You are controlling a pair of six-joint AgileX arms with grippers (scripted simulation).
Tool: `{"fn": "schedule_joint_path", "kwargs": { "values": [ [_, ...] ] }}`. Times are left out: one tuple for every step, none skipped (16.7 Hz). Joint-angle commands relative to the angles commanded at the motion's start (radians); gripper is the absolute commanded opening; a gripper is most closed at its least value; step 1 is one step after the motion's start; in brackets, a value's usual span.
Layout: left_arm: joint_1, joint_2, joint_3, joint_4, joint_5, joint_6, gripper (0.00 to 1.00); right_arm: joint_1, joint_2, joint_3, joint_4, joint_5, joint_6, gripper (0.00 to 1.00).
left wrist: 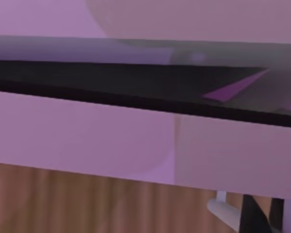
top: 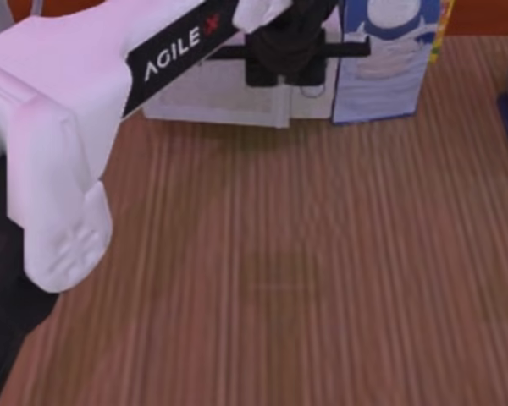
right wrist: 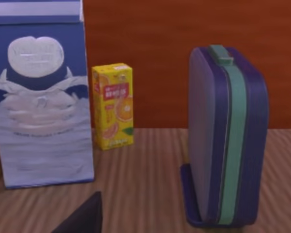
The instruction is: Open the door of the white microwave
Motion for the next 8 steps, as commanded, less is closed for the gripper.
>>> {"fn": "schedule_joint_path", "kwargs": {
  "values": [
    [0.001, -0.016, -0.024, 0.014, 0.003, 0.010, 0.00, 0.000, 0.000, 0.000, 0.000, 0.000, 0.000, 1.00],
    [0.004, -0.035, -0.054, 0.030, 0.007, 0.022, 0.00, 0.000, 0.000, 0.000, 0.000, 0.000, 0.000, 1.00],
    [0.006, -0.055, -0.089, 0.048, 0.012, 0.034, 0.00, 0.000, 0.000, 0.000, 0.000, 0.000, 0.000, 1.00],
    [0.008, -0.074, -0.125, 0.066, 0.017, 0.048, 0.00, 0.000, 0.000, 0.000, 0.000, 0.000, 0.000, 1.00],
    [0.009, -0.092, -0.160, 0.083, 0.023, 0.062, 0.00, 0.000, 0.000, 0.000, 0.000, 0.000, 0.000, 1.00],
    [0.010, -0.107, -0.189, 0.098, 0.028, 0.072, 0.00, 0.000, 0.000, 0.000, 0.000, 0.000, 0.000, 1.00],
    [0.011, -0.118, -0.208, 0.109, 0.032, 0.080, 0.00, 0.000, 0.000, 0.000, 0.000, 0.000, 0.000, 1.00],
    [0.011, -0.122, -0.216, 0.113, 0.034, 0.084, 0.00, 0.000, 0.000, 0.000, 0.000, 0.000, 0.000, 1.00]
  ]
}}
